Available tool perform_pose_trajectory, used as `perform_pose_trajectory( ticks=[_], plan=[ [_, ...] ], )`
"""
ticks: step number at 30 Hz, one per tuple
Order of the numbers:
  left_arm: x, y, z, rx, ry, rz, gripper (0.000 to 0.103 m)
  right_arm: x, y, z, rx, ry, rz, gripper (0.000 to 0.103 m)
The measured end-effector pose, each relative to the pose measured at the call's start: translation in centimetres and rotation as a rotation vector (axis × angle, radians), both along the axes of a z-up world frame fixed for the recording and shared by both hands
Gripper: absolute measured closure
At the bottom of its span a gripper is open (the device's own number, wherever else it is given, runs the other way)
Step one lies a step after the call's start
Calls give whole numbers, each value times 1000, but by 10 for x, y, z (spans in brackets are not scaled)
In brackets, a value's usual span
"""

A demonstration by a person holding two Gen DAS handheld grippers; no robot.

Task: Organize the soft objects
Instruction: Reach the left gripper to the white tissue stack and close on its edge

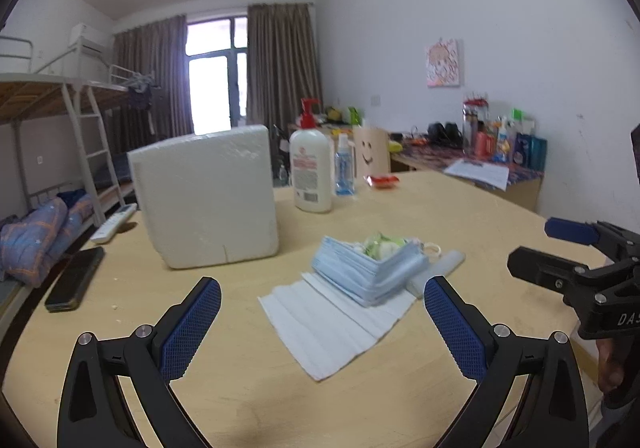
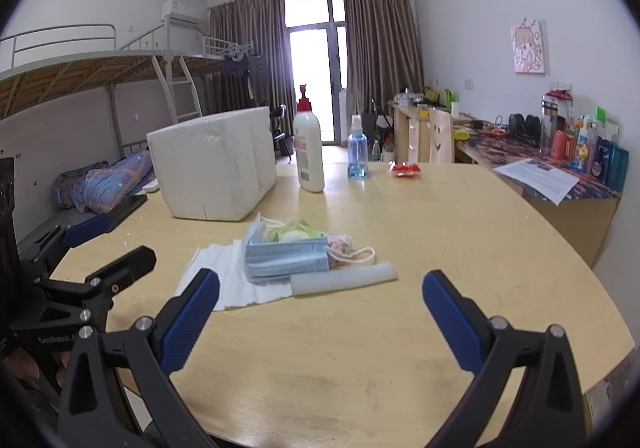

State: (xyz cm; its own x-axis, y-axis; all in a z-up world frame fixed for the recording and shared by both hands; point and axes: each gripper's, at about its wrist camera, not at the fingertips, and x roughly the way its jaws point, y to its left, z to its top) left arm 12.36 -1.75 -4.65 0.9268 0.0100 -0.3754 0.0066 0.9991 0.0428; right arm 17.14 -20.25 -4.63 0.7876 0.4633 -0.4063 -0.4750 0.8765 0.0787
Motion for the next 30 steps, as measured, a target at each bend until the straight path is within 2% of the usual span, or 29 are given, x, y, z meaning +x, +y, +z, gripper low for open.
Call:
perform_pose_trajectory(
  ticks=[4, 6, 9, 13, 15, 20, 25, 27, 30],
  plan=[
    [12, -2, -5, -4, 43, -14, 1, 7, 0, -3, -3, 14, -1, 0],
    [18, -2, -8, 2, 69, -21, 5, 10, 0, -4, -4, 21, -4, 0],
    [28, 0, -14, -9, 130, -47, 11, 17, -2, -7, -3, 36, -9, 0],
    [44, 1, -22, -24, 222, -54, 12, 23, -3, -12, -1, 56, -9, 0],
    [53, 3, -25, -24, 267, -45, 22, 27, -2, -13, -6, 69, -6, 0],
    [66, 5, -33, -28, 342, -34, 33, 36, 4, -17, -21, 95, 19, 0],
    [74, 0, -37, 6, 375, -30, 38, 50, 6, -26, -36, 139, 35, 0],
    [79, -2, -40, 11, 396, -34, 45, 52, 6, -27, -32, 147, 40, 0],
    [85, -2, -45, 19, 417, -32, 49, 55, 6, -27, -20, 159, 54, 0]
  ],
)
